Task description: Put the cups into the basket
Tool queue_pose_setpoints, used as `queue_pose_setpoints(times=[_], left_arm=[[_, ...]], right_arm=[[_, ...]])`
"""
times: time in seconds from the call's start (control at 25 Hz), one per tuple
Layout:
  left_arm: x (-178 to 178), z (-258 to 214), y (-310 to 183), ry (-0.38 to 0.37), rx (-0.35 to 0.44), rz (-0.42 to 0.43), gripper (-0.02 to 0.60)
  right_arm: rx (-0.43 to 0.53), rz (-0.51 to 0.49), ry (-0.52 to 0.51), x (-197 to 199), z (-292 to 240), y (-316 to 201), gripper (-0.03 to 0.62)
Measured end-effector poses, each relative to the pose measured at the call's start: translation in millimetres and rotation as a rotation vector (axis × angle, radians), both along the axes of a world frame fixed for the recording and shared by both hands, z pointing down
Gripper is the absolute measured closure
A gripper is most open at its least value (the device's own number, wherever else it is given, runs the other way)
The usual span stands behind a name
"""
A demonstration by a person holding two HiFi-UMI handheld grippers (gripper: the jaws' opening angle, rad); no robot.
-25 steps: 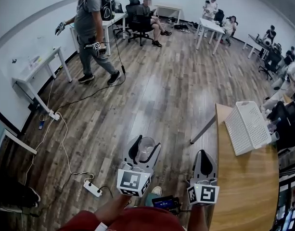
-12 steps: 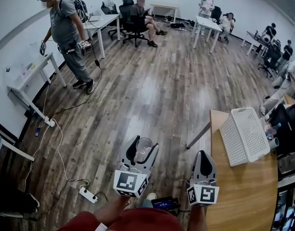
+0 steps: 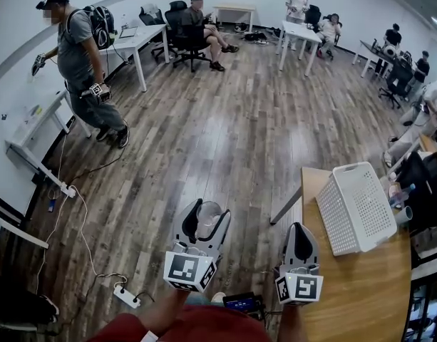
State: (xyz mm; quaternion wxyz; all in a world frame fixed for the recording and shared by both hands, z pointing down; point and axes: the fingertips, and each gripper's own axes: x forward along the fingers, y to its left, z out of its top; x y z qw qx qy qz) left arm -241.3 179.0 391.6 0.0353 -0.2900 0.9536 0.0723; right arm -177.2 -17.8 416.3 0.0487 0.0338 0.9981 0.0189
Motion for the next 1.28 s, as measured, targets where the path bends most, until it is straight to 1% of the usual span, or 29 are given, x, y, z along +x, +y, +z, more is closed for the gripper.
queue_pose_setpoints(times=[0.28,0.52,0.88,1.28], left_arm=[[-24.7,1.9,-27.7,0.007,0.006,0.050,0.293],[-59.6,1.8,-49.1,0.007,0.019,0.105,0.293],[-123.8,-7.2,-70.8,-0.009,0.020,0.175,0.293],[-185.2,-7.7,-79.3,0.007,0.028,0.242,0.293]], right_arm=[[0.007,0.043,0.010,-15.1,4.1,-23.7,0.582],[0.019,0.101,0.008,-36.9,1.5,-42.6,0.582],[0.031,0.171,-0.006,-88.7,-9.7,-56.4,0.582],[0.038,0.217,0.005,-148.9,-14.9,-53.9,0.582]])
